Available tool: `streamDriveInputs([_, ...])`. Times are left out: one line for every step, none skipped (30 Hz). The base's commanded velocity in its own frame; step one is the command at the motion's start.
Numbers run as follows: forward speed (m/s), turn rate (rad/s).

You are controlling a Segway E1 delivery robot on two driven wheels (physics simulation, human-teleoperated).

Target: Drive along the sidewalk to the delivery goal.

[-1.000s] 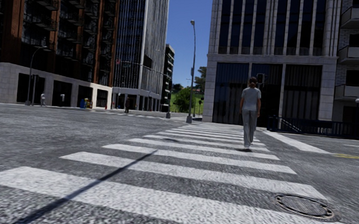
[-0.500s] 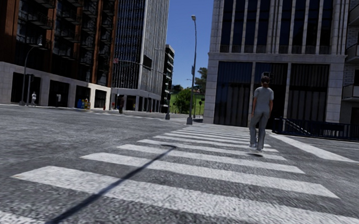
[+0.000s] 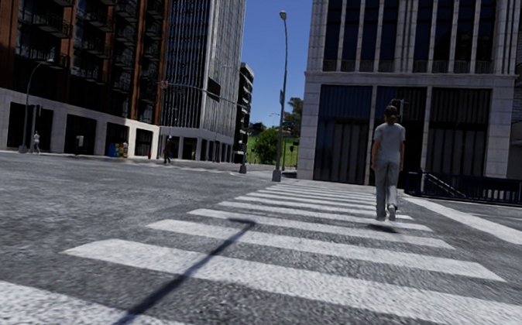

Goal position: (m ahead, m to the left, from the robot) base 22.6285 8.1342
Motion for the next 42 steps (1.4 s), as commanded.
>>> streamDriveInputs([1.64, 0.00])
streamDriveInputs([1.64, 0.00])
streamDriveInputs([1.64, 0.00])
streamDriveInputs([1.64, 0.00])
streamDriveInputs([1.64, 0.00])
streamDriveInputs([1.64, 0.00])
streamDriveInputs([1.64, 0.00])
streamDriveInputs([1.64, 0.00])
streamDriveInputs([1.64, -0.14])
streamDriveInputs([1.64, -0.21])
streamDriveInputs([1.64, -0.21])
streamDriveInputs([1.64, -0.22])
streamDriveInputs([1.64, -0.23])
streamDriveInputs([1.63, -0.23])
streamDriveInputs([1.63, -0.24])
streamDriveInputs([1.63, -0.24])
streamDriveInputs([1.63, -0.24])
streamDriveInputs([1.63, -0.24])
streamDriveInputs([1.63, -0.24])
streamDriveInputs([1.63, -0.24])
streamDriveInputs([1.63, -0.19])
streamDriveInputs([1.63, -0.10])
streamDriveInputs([1.63, -0.07])
streamDriveInputs([1.63, -0.07])
streamDriveInputs([1.63, -0.07])
streamDriveInputs([1.63, -0.07])
streamDriveInputs([1.63, -0.07])
streamDriveInputs([1.63, -0.07])
streamDriveInputs([1.63, -0.05])
streamDriveInputs([1.63, 0.00])
streamDriveInputs([1.69, 0.00])
streamDriveInputs([1.69, 0.00])
streamDriveInputs([1.77, 0.00])
streamDriveInputs([1.82, 0.00])
streamDriveInputs([1.84, -0.05])
streamDriveInputs([1.84, -0.05])
streamDriveInputs([1.85, -0.24])
streamDriveInputs([1.89, -0.29])
streamDriveInputs([2.00, -0.31])
streamDriveInputs([2.00, -0.31])
streamDriveInputs([2.00, -0.31])
streamDriveInputs([2.00, -0.32])
